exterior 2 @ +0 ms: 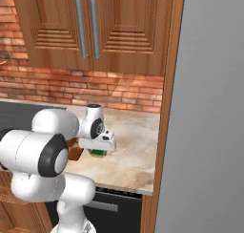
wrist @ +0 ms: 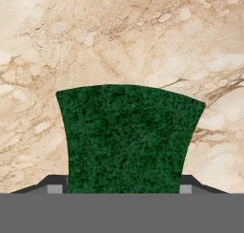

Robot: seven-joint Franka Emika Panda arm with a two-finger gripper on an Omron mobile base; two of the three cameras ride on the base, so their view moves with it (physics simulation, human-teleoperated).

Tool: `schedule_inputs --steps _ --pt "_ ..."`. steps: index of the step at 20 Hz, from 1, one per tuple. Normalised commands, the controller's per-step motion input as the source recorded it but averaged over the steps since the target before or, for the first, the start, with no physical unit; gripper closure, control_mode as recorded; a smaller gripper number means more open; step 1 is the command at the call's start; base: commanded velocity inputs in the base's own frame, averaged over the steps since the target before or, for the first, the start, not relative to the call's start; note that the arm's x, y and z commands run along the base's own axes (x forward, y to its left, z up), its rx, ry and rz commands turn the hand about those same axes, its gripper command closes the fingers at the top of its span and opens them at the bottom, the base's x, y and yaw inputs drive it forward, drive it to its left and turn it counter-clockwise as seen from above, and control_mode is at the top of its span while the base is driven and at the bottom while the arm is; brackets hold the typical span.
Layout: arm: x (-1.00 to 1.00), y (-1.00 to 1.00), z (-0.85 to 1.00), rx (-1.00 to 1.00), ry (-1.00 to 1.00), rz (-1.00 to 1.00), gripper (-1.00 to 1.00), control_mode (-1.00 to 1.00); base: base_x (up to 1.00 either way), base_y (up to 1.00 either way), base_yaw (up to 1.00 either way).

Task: Pick up the sponge from the counter and clean the cutting board by briefly scrubbing or pressing down on the cutting board. Once finished, release the sponge.

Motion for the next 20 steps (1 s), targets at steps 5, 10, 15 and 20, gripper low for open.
schedule_inputs --steps 5,10,15,20 --pt "-0.44 0.02 0.70 -0.04 -0.14 0.03 1.00 -1.00 0.00 0.00 0.00" --pt "-0.13 0.22 0.67 -0.13 -0.02 0.25 1.00 -1.00 0.00 0.00 0.00" --pt "0.00 0.53 0.10 -0.19 0.07 0.46 1.00 -1.00 0.00 0.00 0.00" --pt "0.00 0.35 0.00 -0.10 0.04 0.63 1.00 -1.00 0.00 0.00 0.00"
